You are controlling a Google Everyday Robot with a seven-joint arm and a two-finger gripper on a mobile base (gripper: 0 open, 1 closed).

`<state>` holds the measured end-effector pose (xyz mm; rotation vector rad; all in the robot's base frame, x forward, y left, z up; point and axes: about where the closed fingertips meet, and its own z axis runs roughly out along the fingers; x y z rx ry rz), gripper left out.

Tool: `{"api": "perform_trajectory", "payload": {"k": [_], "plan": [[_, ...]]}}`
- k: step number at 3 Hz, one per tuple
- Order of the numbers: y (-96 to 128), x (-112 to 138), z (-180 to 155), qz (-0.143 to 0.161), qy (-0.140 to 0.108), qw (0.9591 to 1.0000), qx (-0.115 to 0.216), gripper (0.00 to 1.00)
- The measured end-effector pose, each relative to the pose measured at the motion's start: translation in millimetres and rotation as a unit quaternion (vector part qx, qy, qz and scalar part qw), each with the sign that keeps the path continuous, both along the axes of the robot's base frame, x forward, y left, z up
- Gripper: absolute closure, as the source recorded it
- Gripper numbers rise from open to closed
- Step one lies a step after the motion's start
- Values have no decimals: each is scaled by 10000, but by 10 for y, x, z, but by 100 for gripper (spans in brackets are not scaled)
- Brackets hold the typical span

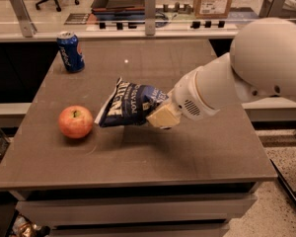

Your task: Move blue chip bag near apple

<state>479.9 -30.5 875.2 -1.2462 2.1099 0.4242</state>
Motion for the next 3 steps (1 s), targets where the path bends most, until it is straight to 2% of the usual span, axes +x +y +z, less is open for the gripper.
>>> {"api": "perform_trajectory", "payload": {"k": [3], "plan": [[30,-28,76,17,-76,10000,-40,12]]}}
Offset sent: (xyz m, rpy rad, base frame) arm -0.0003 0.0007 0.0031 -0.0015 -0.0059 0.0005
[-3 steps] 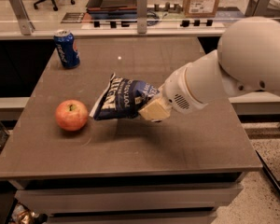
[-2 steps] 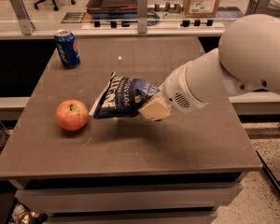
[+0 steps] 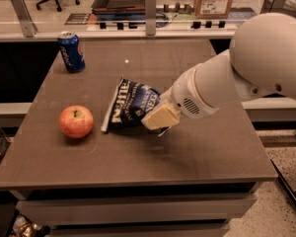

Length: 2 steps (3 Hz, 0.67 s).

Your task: Move blue chip bag near apple

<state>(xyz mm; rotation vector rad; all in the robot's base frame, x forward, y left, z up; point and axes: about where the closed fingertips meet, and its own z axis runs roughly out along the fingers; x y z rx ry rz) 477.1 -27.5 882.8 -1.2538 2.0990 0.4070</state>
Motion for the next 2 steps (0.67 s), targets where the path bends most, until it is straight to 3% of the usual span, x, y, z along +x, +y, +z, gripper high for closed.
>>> {"api": "perform_trajectory", "payload": {"k": [1,2], "plan": [[9,-10,19,5,-20,10000,-13,0],[9,-11,20,6,-20,10000,-14,0]]}}
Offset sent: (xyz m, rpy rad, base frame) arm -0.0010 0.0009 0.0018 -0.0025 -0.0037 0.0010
